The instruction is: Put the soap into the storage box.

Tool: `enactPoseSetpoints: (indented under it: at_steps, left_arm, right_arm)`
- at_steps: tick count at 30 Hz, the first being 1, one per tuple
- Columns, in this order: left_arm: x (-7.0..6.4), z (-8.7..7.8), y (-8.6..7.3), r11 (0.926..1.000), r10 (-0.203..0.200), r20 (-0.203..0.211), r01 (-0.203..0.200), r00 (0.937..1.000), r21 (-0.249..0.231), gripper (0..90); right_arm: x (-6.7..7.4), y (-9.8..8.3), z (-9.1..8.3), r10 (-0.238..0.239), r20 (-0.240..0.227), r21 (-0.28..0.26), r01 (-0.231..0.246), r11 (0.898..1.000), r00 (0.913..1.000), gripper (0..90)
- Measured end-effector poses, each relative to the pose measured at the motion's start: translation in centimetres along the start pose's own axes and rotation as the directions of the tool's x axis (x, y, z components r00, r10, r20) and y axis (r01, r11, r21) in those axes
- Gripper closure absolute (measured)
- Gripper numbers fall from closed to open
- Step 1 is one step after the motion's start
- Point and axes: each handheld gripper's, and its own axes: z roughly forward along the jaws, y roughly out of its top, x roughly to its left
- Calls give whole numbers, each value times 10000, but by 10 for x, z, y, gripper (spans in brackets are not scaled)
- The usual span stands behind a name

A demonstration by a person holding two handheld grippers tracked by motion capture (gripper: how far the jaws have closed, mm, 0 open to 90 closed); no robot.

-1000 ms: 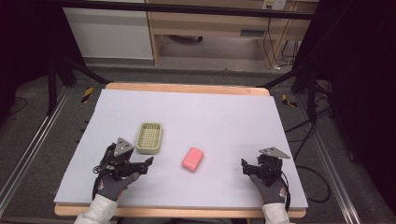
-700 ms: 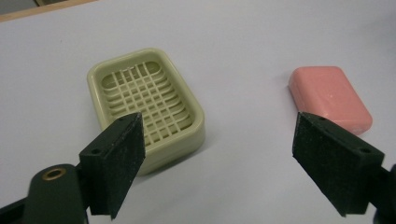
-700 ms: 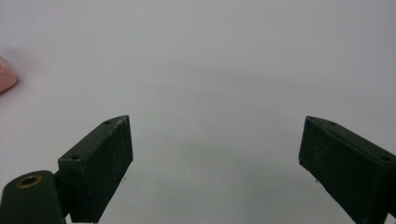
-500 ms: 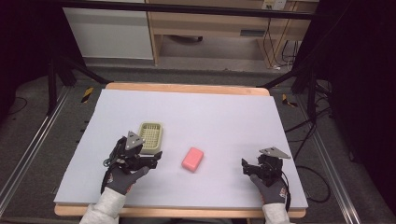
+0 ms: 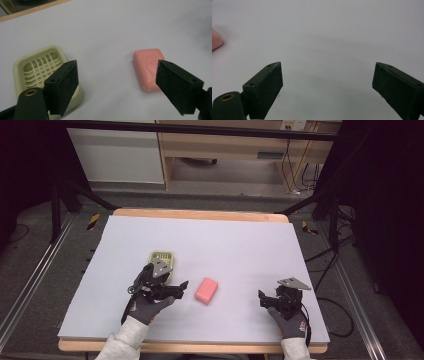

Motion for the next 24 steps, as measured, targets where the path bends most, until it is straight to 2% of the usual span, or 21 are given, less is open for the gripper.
enactPoseSetpoints:
  at_steps: [13, 24]
  left_arm:
    - [-14, 14, 11, 9996, 225, 106, -227, 9997, 194, 181]
    - [-28, 33, 17, 9975, 380, 157, -388, 9992, 598, 181]
  right_arm:
    - [0, 0, 0, -16, 40, 33, 16, 10000, 10000, 94]
    - [0, 0, 1, 12, 33, 20, -12, 10000, 10000, 94]
